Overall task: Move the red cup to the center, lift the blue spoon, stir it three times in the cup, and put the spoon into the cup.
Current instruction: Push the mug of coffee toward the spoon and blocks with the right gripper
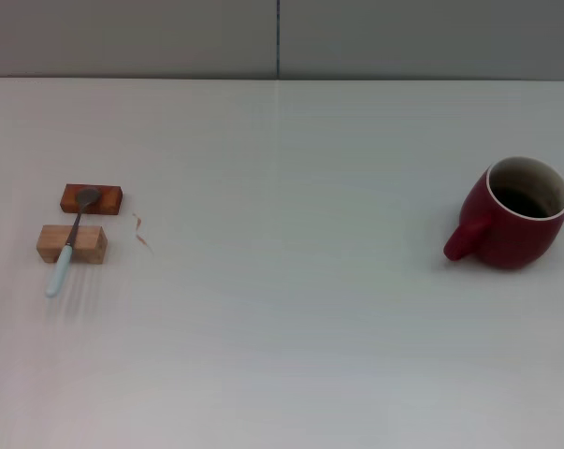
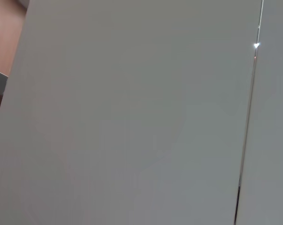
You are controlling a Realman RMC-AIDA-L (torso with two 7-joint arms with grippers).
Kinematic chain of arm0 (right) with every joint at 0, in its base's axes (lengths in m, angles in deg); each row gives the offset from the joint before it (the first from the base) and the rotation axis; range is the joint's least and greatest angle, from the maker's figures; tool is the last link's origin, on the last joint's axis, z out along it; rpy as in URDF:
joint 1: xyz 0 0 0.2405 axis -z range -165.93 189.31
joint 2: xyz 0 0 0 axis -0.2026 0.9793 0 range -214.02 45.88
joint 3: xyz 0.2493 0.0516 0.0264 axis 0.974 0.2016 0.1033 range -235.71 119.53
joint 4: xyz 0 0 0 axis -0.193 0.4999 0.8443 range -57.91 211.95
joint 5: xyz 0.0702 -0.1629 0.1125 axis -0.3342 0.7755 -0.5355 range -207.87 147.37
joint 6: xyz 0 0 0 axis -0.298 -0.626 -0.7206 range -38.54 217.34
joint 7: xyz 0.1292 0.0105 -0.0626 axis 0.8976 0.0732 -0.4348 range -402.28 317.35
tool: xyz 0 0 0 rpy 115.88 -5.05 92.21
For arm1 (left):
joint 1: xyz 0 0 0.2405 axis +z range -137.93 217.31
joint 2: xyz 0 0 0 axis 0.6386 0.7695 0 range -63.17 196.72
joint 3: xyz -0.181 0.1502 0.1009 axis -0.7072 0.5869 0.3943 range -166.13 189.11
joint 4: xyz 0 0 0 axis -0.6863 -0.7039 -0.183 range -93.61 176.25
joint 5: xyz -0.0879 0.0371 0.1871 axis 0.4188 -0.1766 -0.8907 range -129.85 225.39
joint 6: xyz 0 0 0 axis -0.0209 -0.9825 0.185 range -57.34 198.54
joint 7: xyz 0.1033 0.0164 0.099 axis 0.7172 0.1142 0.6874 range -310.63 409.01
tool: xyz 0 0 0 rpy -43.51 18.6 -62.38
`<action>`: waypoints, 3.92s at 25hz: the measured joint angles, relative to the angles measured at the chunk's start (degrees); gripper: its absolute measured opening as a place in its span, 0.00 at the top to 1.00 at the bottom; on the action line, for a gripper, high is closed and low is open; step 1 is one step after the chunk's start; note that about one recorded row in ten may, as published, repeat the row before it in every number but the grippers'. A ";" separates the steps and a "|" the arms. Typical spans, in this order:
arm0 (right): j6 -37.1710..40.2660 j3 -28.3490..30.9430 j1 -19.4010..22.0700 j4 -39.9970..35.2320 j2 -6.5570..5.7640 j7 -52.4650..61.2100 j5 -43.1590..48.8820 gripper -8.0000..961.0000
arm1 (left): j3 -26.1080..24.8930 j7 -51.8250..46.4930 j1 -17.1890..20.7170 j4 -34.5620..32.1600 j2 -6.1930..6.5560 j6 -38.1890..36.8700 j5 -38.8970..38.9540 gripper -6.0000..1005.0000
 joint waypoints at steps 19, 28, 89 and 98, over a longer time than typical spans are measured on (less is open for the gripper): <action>-4.97 -15.52 -1.34 0.74 0.24 -31.57 0.00 0.98 | 0.00 0.00 -0.61 0.00 0.00 -0.56 0.00 0.16; -11.23 -21.36 -1.55 1.10 0.35 -36.50 0.00 0.98 | 0.00 0.00 -0.69 0.00 0.00 -0.62 0.00 0.16; -20.93 -36.72 -7.77 10.07 0.45 -37.02 0.27 0.98 | 0.00 -0.28 -0.68 0.28 0.00 -2.82 0.00 0.16; -22.07 -39.10 -9.98 11.79 0.36 -36.81 0.32 0.98 | 0.00 -0.29 -0.78 0.46 -0.07 -2.95 0.00 0.16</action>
